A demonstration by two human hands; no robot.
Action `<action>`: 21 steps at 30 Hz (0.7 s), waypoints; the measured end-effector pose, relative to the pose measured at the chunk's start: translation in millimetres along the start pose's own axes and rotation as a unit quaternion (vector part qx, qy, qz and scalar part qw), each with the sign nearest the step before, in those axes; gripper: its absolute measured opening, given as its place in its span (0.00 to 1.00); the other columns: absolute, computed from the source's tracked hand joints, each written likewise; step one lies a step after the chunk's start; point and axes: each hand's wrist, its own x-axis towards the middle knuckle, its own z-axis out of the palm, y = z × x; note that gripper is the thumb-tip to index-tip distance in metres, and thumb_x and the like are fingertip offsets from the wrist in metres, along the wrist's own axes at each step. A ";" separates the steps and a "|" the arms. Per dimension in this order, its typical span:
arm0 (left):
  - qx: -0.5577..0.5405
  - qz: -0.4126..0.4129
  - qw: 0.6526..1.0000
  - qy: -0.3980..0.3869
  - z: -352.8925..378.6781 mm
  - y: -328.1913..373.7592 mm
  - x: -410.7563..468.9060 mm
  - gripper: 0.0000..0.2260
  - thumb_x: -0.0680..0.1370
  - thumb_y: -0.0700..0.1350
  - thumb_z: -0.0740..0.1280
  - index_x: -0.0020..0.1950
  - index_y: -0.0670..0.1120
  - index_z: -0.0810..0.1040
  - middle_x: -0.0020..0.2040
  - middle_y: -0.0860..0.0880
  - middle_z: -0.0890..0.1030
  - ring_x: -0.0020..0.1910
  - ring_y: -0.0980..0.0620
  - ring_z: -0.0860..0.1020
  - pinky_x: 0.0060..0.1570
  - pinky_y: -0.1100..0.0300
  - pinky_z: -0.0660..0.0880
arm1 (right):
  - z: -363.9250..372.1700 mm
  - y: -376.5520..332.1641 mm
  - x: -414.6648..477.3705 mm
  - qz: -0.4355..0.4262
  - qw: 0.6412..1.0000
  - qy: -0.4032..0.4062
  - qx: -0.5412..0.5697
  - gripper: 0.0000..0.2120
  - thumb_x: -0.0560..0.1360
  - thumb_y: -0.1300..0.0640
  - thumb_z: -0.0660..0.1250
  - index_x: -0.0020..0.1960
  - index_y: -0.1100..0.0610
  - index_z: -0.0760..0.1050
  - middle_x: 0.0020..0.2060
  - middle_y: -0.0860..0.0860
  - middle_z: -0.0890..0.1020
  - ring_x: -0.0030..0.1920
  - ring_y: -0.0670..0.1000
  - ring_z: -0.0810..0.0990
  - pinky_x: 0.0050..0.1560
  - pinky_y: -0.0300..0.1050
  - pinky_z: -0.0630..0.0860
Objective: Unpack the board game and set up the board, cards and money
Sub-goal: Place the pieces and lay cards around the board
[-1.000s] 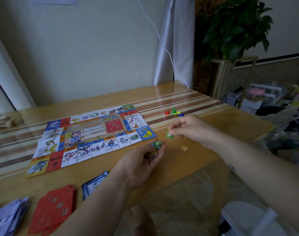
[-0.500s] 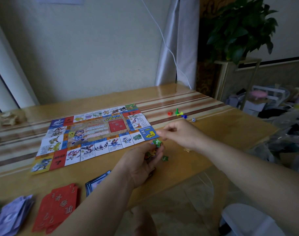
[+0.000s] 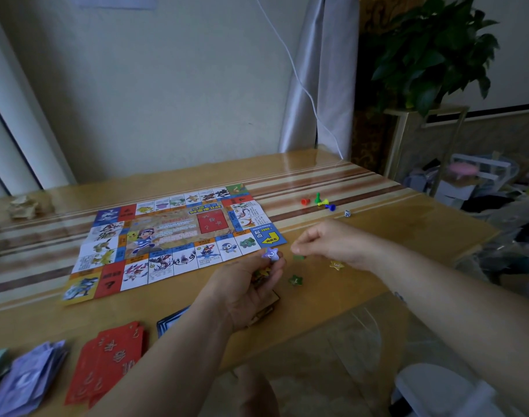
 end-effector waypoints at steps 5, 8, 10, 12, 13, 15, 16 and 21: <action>0.011 0.014 1.000 0.009 -0.9 -0.2 0.3 0.03 0.77 0.32 0.63 0.49 0.35 0.76 0.43 0.38 0.83 0.42 0.48 0.82 0.39 0.57 0.80 | 23.5 10.7 1.4 -0.042 0.990 -0.030 -0.134 0.07 0.69 0.54 0.75 0.45 0.51 0.78 0.38 0.45 0.79 0.42 0.46 0.78 0.47 0.41 0.73; 0.015 0.012 1.000 0.009 1.9 -1.5 -0.2 0.05 0.77 0.32 0.64 0.51 0.35 0.76 0.42 0.38 0.83 0.38 0.49 0.82 0.38 0.57 0.80 | 19.2 6.6 1.3 -0.081 0.980 0.080 -0.162 0.03 0.72 0.52 0.71 0.43 0.49 0.79 0.36 0.41 0.77 0.43 0.46 0.77 0.47 0.42 0.73; 0.017 0.008 1.000 0.008 4.6 -3.5 0.2 0.06 0.77 0.32 0.64 0.52 0.35 0.76 0.41 0.39 0.83 0.38 0.49 0.82 0.37 0.58 0.80 | 9.8 -3.7 -1.1 -0.082 0.989 0.108 -0.066 0.06 0.75 0.51 0.67 0.41 0.51 0.78 0.36 0.41 0.79 0.44 0.46 0.78 0.46 0.40 0.72; 0.021 0.004 1.000 0.007 8.8 -6.4 1.4 0.06 0.77 0.32 0.64 0.52 0.36 0.77 0.41 0.39 0.83 0.39 0.49 0.82 0.37 0.59 0.80 | 4.7 -13.1 -5.5 -0.063 0.995 0.077 -0.003 0.10 0.74 0.45 0.68 0.40 0.51 0.79 0.36 0.43 0.81 0.40 0.43 0.78 0.44 0.40 0.72; 0.024 0.004 1.000 0.003 11.0 -8.0 2.3 0.05 0.76 0.32 0.65 0.52 0.36 0.77 0.41 0.39 0.83 0.40 0.50 0.82 0.37 0.60 0.80 | 4.0 -14.8 -7.1 -0.062 0.996 0.061 -0.009 0.11 0.71 0.44 0.70 0.38 0.51 0.79 0.35 0.43 0.82 0.38 0.41 0.77 0.43 0.40 0.71; 0.033 0.005 0.999 -0.009 14.5 -10.8 4.2 0.05 0.76 0.33 0.65 0.51 0.36 0.78 0.40 0.40 0.83 0.39 0.50 0.82 0.37 0.60 0.80 | 4.1 -12.2 -7.4 -0.057 0.997 0.045 -0.036 0.10 0.69 0.46 0.73 0.36 0.51 0.80 0.30 0.41 0.80 0.35 0.37 0.75 0.40 0.37 0.70; 0.034 0.004 0.999 -0.010 15.4 -11.9 4.9 0.06 0.76 0.33 0.65 0.51 0.36 0.78 0.40 0.40 0.83 0.39 0.51 0.82 0.38 0.60 0.80 | 3.2 -10.8 -7.9 -0.050 0.997 0.039 -0.037 0.09 0.70 0.48 0.74 0.35 0.51 0.80 0.28 0.40 0.79 0.33 0.36 0.74 0.39 0.36 0.69; 0.023 -0.003 1.000 0.009 13.1 -9.8 6.6 0.06 0.76 0.32 0.65 0.52 0.38 0.77 0.45 0.38 0.82 0.40 0.49 0.82 0.36 0.60 0.80 | -10.6 -2.4 -6.7 -0.019 1.000 0.017 0.012 0.06 0.72 0.51 0.72 0.37 0.51 0.81 0.35 0.43 0.81 0.40 0.42 0.76 0.49 0.40 0.70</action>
